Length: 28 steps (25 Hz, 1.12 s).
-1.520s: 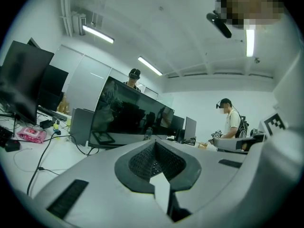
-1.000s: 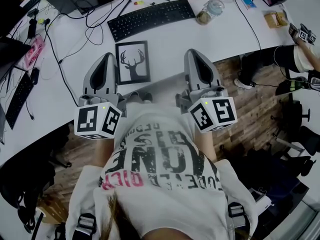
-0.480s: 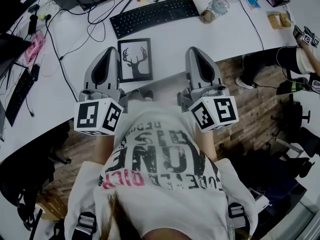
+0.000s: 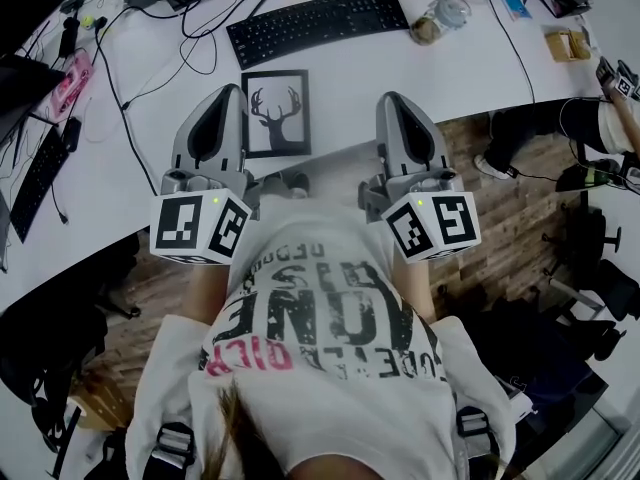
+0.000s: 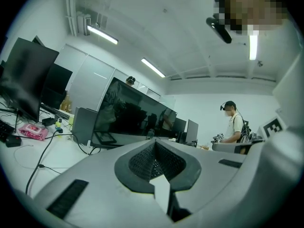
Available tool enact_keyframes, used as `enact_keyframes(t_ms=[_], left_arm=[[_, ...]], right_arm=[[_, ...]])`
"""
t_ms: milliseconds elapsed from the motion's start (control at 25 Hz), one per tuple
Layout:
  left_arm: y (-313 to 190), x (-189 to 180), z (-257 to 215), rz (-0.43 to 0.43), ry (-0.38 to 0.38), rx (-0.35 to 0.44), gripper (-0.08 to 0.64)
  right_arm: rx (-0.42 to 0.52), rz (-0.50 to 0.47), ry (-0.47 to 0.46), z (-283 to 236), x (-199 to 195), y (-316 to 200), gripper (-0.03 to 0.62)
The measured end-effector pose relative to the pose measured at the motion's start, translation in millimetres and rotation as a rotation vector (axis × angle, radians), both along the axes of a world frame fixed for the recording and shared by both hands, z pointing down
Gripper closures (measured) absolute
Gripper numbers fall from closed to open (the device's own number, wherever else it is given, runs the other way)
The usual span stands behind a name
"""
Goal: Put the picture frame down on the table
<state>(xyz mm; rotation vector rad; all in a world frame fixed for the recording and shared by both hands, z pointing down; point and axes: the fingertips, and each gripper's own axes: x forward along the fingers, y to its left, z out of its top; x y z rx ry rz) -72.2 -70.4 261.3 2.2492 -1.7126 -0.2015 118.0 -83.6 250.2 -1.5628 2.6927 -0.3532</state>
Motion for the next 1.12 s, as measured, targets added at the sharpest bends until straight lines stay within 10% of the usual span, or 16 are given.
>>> enact_keyframes(t_ms=[1120], left_arm=[[0,6,16,-0.037,0.023,-0.057,0.558]], right_arm=[[-0.033,-0.024,0.006,11,7,-9,0.594]])
